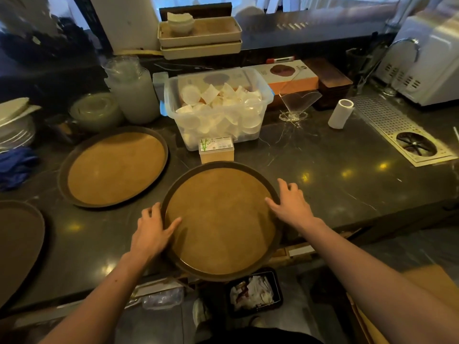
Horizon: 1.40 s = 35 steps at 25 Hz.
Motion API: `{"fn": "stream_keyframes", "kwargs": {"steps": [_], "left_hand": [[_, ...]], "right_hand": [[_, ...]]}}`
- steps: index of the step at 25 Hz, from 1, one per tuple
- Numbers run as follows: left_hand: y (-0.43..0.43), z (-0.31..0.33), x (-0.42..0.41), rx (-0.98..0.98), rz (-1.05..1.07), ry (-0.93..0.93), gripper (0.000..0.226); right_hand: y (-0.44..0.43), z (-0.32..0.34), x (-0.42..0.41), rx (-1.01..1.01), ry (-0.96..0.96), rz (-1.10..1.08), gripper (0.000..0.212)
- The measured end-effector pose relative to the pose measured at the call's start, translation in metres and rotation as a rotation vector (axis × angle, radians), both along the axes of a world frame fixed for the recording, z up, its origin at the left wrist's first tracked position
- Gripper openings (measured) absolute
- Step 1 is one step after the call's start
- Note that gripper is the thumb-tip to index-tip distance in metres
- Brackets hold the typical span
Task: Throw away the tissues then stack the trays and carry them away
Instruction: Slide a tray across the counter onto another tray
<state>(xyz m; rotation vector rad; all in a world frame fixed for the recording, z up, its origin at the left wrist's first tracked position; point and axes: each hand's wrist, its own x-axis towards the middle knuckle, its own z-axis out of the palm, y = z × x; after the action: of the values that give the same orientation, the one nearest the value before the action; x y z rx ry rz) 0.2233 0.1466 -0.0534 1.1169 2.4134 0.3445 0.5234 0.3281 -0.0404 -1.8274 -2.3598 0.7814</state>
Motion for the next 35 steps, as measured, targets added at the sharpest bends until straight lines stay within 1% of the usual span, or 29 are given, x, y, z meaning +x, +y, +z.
{"fn": "stream_keyframes", "kwargs": {"steps": [3, 5, 7, 9, 12, 15, 20, 23, 27, 32, 35], "left_hand": [[0.006, -0.01, -0.011, -0.033, 0.065, -0.095, 0.092], [0.01, -0.016, -0.015, -0.014, 0.096, -0.15, 0.094], [0.015, -0.02, -0.017, 0.02, 0.11, -0.193, 0.093], [0.019, -0.023, -0.018, 0.034, 0.114, -0.213, 0.092], [0.022, -0.025, -0.02, 0.041, 0.12, -0.218, 0.093], [0.019, -0.026, -0.02, 0.09, 0.137, -0.212, 0.094], [0.01, -0.024, -0.015, 0.23, 0.151, -0.226, 0.097], [0.004, -0.017, -0.008, 0.297, 0.165, -0.209, 0.099], [-0.011, -0.002, 0.003, 0.373, 0.208, -0.174, 0.098], [-0.055, 0.011, 0.017, 0.433, 0.359, -0.14, 0.093], [-0.098, 0.019, 0.018, 0.493, 0.472, -0.089, 0.091]], "right_hand": [[0.001, -0.012, 0.002, -0.132, 0.03, -0.084, 0.08], [0.002, -0.017, 0.001, -0.206, 0.115, -0.132, 0.083], [0.005, -0.02, 0.0, -0.235, 0.178, -0.161, 0.084], [0.007, -0.023, 0.001, -0.251, 0.181, -0.172, 0.083], [0.009, -0.027, 0.002, -0.288, 0.145, -0.164, 0.076], [0.013, -0.026, 0.004, -0.312, 0.126, -0.149, 0.074], [0.008, -0.023, 0.011, -0.282, 0.143, -0.168, 0.073], [0.005, -0.019, 0.017, -0.231, 0.167, -0.172, 0.074], [0.0, -0.009, 0.021, -0.195, 0.264, -0.163, 0.074], [-0.006, 0.005, -0.001, -0.107, 0.389, -0.087, 0.071], [-0.02, 0.016, -0.031, -0.123, 0.429, -0.005, 0.067]]}}
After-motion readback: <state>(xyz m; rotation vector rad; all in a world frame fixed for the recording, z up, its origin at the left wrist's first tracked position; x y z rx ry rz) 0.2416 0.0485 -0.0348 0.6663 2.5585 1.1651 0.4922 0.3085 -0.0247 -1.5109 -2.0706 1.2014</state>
